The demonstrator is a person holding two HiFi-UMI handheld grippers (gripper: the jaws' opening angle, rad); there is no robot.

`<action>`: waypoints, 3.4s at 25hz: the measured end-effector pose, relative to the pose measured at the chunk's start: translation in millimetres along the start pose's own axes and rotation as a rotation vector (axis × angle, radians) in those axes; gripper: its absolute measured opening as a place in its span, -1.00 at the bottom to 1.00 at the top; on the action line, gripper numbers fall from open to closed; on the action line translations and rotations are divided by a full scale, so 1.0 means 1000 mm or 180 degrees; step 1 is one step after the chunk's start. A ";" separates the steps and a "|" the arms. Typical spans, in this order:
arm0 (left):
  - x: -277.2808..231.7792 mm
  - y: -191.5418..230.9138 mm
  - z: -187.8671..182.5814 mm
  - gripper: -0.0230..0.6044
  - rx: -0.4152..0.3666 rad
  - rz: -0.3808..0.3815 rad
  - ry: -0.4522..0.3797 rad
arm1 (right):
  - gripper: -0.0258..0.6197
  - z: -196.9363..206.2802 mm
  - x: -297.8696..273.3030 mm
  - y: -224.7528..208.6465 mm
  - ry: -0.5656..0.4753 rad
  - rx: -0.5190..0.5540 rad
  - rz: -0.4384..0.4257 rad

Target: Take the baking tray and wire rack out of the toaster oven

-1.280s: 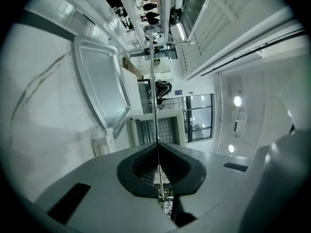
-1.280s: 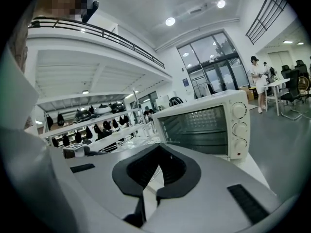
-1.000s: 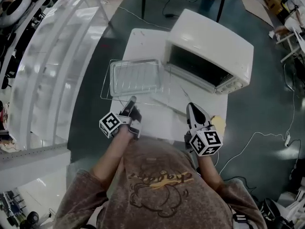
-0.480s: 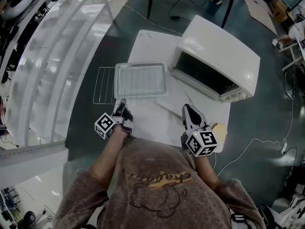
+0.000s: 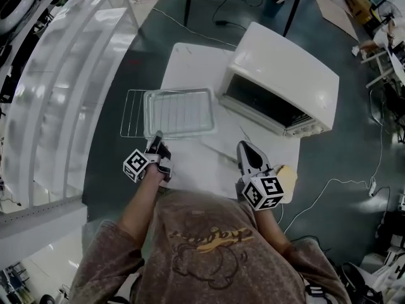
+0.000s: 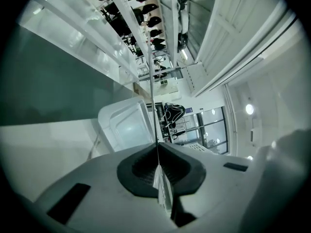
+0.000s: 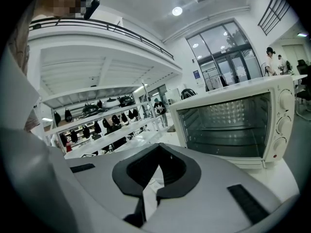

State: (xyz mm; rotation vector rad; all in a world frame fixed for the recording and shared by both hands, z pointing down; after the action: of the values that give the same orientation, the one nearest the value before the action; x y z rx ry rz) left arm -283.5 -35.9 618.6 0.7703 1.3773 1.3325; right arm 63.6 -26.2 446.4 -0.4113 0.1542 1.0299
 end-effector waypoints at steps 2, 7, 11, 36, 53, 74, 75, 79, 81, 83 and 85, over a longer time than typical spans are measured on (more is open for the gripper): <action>-0.006 0.002 -0.002 -0.92 -0.0032 0.0003 0.0030 | -0.94 -0.001 -0.001 -0.002 0.0003 -0.0008 0.0027; -0.018 0.012 0.001 -0.92 -0.0062 -0.0032 0.0144 | -0.94 0.001 -0.006 -0.011 0.0024 -0.0032 0.0082; -0.025 0.017 0.008 -0.92 -0.0066 -0.0136 0.0251 | -0.94 0.000 -0.010 -0.015 0.0029 -0.0053 0.0104; -0.028 0.026 0.026 -0.35 0.0464 -0.1022 0.0979 | -0.94 0.005 -0.001 -0.024 0.0011 -0.0111 0.0146; -0.005 -0.019 0.039 -0.34 0.0109 -0.0745 0.1111 | -0.94 0.010 0.026 -0.020 -0.0081 -0.0076 0.0130; -0.005 -0.224 0.121 -0.83 -0.4027 0.0869 0.0966 | -0.94 0.003 0.064 -0.028 -0.0237 0.0087 0.0350; -0.005 -0.223 0.127 -0.86 -0.4083 0.0929 0.0953 | -0.94 0.004 0.065 -0.029 -0.0241 0.0088 0.0363; -0.006 -0.216 0.143 -0.92 -0.4156 0.1073 0.0992 | -0.94 0.008 0.067 -0.033 -0.0251 0.0101 0.0386; -0.007 -0.210 0.147 -0.92 -0.4175 0.1082 0.1027 | -0.94 0.010 0.068 -0.034 -0.0256 0.0111 0.0392; -0.008 -0.203 0.151 -0.92 -0.4199 0.1070 0.1050 | -0.94 0.013 0.067 -0.035 -0.0255 0.0119 0.0402; -0.009 -0.198 0.153 -0.92 -0.4193 0.1034 0.1069 | -0.94 0.016 0.067 -0.035 -0.0244 0.0120 0.0413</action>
State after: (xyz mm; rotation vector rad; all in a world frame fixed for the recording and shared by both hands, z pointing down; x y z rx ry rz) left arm -97.0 -33.5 451.9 -0.1648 0.3361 2.2545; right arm 127.2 17.8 448.8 -0.3304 0.1325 1.1670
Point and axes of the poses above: the fingertips, and each gripper's own axes: x backward along the fingers, y to its left, z out of its underside, the point moved 8 cm from there along x, backward along the fingers, and after that the axes turned 2 degrees about x, right-handed, at the moved point
